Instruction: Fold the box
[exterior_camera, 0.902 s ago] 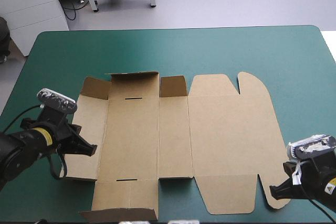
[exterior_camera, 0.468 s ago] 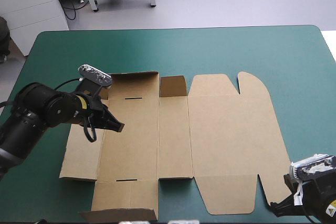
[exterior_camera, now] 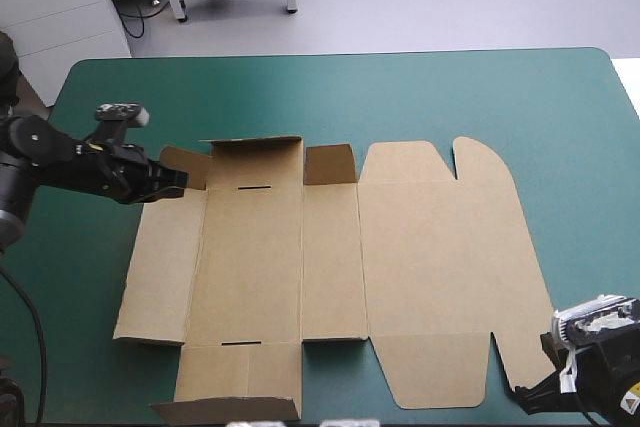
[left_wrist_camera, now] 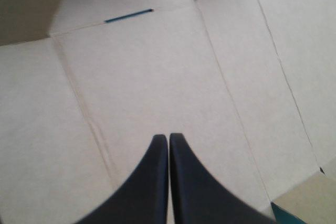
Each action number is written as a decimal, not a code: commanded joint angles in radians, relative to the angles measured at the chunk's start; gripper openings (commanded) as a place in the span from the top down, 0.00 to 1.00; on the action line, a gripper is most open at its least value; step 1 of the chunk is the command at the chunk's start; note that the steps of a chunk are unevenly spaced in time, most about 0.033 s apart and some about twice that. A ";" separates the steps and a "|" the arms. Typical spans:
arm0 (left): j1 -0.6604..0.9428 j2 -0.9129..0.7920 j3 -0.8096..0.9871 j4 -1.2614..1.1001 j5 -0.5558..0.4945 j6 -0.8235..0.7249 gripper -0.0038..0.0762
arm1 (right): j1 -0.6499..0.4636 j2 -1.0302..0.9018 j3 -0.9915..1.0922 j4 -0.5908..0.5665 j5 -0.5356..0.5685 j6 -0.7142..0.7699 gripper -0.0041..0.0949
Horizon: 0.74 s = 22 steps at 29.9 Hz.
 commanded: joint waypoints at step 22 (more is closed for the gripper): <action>0.396 0.016 0.002 -0.063 0.062 -0.151 0.32 | -0.009 0.010 -0.021 -0.001 -0.031 -0.007 0.98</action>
